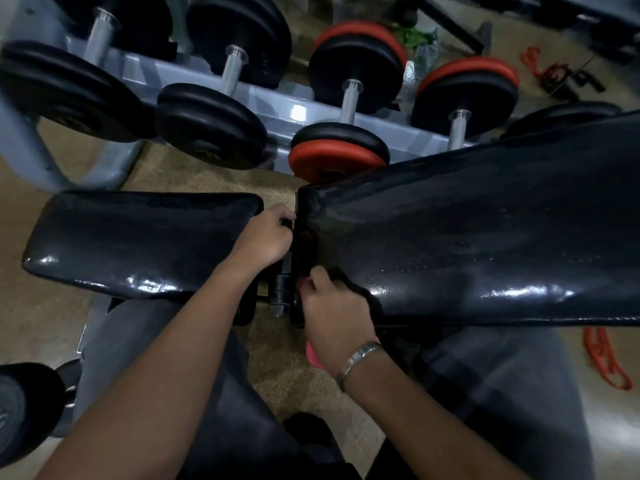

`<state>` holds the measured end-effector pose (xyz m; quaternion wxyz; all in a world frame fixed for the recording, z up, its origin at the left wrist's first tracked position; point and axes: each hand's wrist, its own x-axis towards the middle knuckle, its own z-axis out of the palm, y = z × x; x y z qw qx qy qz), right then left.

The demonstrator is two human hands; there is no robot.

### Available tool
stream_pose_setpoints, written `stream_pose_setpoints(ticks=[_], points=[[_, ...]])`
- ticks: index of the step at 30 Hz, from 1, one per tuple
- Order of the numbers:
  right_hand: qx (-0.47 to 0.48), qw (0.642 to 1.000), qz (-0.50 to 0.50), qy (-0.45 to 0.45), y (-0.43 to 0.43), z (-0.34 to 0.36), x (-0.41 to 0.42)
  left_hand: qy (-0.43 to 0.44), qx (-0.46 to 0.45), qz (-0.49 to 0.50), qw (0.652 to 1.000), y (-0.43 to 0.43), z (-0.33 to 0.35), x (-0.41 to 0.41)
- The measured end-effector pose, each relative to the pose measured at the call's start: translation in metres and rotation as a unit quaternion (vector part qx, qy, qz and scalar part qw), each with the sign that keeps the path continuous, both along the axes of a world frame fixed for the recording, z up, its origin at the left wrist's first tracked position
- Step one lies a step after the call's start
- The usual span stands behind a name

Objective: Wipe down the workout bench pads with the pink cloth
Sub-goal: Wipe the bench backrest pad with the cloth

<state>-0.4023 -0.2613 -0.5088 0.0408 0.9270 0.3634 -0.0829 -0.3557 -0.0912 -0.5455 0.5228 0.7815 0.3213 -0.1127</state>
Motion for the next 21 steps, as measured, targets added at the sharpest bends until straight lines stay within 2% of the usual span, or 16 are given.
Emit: stream_pose_setpoints(ticks=[4, 9, 12, 14, 19, 21], points=[[-0.019, 0.998, 0.04, 0.05, -0.029, 0.01, -0.005, 0.005, -0.023, 0.036, 0.999, -0.001, 0.004, -0.009], [0.012, 0.999, -0.05, 0.006, -0.031, 0.025, 0.018, -0.022, 0.014, 0.088, 0.996, 0.0, 0.013, -0.026], [-0.018, 0.999, 0.021, 0.033, -0.037, 0.017, 0.001, -0.078, 0.077, 0.089, 0.99, -0.006, 0.017, -0.031], [-0.014, 0.998, 0.041, 0.04, -0.053, 0.023, 0.003, -0.121, 0.098, 0.072, 0.985, -0.016, 0.021, -0.034], [0.041, 0.998, -0.049, -0.01, -0.065, 0.038, 0.029, -0.204, 0.142, -0.014, 0.969, -0.044, 0.027, -0.043], [0.045, 0.998, -0.036, -0.011, -0.069, 0.037, 0.019, -0.233, 0.163, -0.042, 0.958, -0.057, 0.03, -0.045]])
